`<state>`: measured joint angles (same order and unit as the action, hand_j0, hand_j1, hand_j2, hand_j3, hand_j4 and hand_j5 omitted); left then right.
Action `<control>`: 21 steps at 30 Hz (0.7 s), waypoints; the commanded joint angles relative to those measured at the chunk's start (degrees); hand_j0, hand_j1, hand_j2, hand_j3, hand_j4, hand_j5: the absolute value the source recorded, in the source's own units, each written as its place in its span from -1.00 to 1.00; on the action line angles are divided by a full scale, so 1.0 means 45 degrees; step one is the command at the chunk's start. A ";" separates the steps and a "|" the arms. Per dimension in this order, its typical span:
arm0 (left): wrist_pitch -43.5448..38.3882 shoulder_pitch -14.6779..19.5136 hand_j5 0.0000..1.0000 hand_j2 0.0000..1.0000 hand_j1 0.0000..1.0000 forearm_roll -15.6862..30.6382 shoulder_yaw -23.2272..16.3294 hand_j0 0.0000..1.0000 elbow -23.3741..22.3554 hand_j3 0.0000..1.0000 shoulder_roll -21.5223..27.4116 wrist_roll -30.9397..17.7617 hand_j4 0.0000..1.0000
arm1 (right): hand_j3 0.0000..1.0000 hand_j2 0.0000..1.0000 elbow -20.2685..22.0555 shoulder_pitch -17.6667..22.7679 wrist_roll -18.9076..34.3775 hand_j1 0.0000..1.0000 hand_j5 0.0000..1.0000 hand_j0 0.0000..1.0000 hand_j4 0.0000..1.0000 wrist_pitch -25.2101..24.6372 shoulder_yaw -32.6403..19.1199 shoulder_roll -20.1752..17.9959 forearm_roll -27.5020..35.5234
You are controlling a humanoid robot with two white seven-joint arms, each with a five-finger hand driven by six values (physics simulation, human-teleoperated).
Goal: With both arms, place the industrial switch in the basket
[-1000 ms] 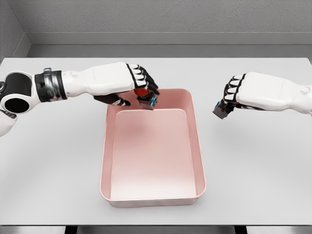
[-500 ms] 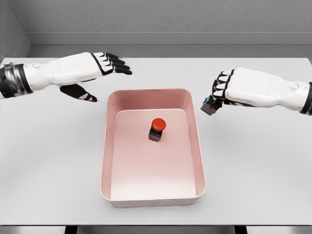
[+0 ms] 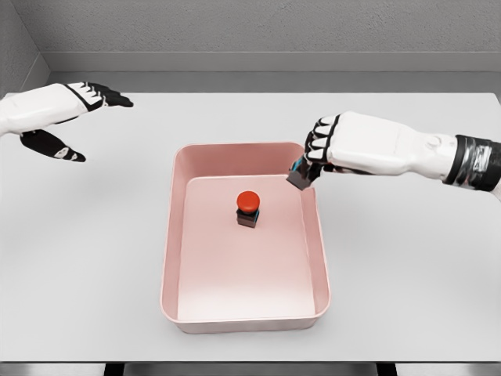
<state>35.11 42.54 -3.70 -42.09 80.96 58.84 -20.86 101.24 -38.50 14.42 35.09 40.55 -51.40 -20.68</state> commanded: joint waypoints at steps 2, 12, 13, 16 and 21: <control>-0.0024 0.0000 1.00 1.00 1.00 0.0119 0.0016 1.00 -0.0023 1.00 0.0109 0.0006 1.00 | -0.07 -0.07 0.0002 0.0000 -0.0002 -0.07 -0.07 -0.07 -0.07 -0.0020 0.0188 0.0483 0.0084; -0.0024 -0.0235 1.00 1.00 1.00 0.0334 0.0016 1.00 -0.0023 1.00 0.0168 0.0006 1.00 | -0.03 -0.03 -0.0057 0.0000 0.0018 -0.03 -0.03 -0.03 -0.03 -0.0020 0.0559 0.1597 -0.0111; -0.0024 -0.0235 1.00 1.00 1.00 0.0334 0.0016 1.00 -0.0042 1.00 0.0168 0.0006 1.00 | -0.02 -0.02 -0.0057 0.0000 -0.0002 -0.02 -0.02 -0.02 -0.02 -0.0020 0.0578 0.1597 -0.0111; -0.0024 -0.0254 1.00 1.00 1.00 0.0295 0.0016 1.00 -0.0042 1.00 0.0187 -0.0014 1.00 | 0.00 0.00 -0.0076 0.0000 -0.0002 0.00 0.00 0.00 0.00 -0.0020 0.0559 0.1616 -0.0131; -0.0024 -0.0254 1.00 1.00 1.00 0.0256 0.0016 1.00 -0.0198 1.00 0.0285 -0.0033 1.00 | 0.85 0.85 -0.0310 0.0039 -0.0021 0.85 0.85 0.85 0.85 -0.0020 0.0559 0.2417 -0.0444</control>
<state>35.11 41.40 -2.87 -42.10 80.18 60.01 -20.99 100.43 -38.23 14.41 35.09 43.11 -42.25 -22.43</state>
